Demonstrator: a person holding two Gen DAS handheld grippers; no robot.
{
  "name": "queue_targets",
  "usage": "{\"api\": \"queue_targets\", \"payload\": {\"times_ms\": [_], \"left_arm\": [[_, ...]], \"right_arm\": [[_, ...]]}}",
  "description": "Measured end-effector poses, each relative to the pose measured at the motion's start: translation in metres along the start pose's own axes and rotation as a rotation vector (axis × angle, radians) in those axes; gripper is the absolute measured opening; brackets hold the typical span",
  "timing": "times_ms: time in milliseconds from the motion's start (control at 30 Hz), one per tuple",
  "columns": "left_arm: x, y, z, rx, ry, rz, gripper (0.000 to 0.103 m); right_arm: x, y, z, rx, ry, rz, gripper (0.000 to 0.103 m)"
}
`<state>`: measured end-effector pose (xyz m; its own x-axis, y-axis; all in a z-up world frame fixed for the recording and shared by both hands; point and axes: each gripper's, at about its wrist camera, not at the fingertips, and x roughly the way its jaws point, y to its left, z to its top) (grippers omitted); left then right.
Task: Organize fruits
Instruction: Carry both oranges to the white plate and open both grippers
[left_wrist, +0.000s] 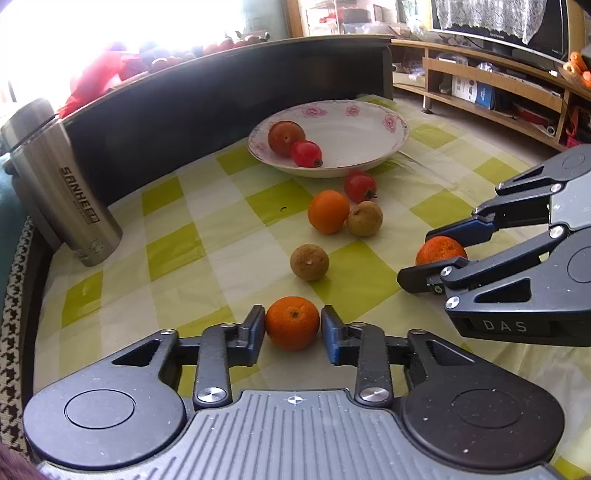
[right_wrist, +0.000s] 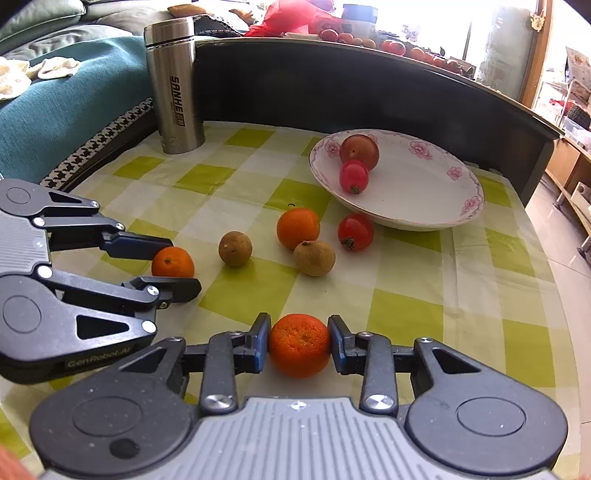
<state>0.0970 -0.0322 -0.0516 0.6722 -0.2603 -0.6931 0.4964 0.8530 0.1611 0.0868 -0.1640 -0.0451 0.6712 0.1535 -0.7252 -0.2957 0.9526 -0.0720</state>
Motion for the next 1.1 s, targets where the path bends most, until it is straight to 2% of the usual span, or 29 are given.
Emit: {"api": "queue_targets", "payload": {"times_ms": [233, 400, 633, 900, 1100], "left_arm": [[-0.003, 0.0, 0.006, -0.012, -0.005, -0.002, 0.039], [-0.007, 0.003, 0.016, -0.052, -0.032, -0.015, 0.039], [-0.009, -0.001, 0.034, -0.049, -0.073, -0.023, 0.039], [0.0, 0.002, 0.066, -0.069, -0.131, -0.021, 0.039], [0.02, 0.004, 0.097, -0.07, -0.167, -0.013, 0.038]], "right_arm": [[-0.005, -0.001, 0.007, 0.021, -0.005, -0.011, 0.039], [-0.01, -0.004, 0.011, 0.04, -0.016, -0.013, 0.039], [-0.013, -0.015, 0.02, 0.065, -0.043, -0.03, 0.039], [-0.012, -0.037, 0.041, 0.111, -0.083, -0.071, 0.039], [-0.001, -0.061, 0.065, 0.123, -0.115, -0.116, 0.039]]}}
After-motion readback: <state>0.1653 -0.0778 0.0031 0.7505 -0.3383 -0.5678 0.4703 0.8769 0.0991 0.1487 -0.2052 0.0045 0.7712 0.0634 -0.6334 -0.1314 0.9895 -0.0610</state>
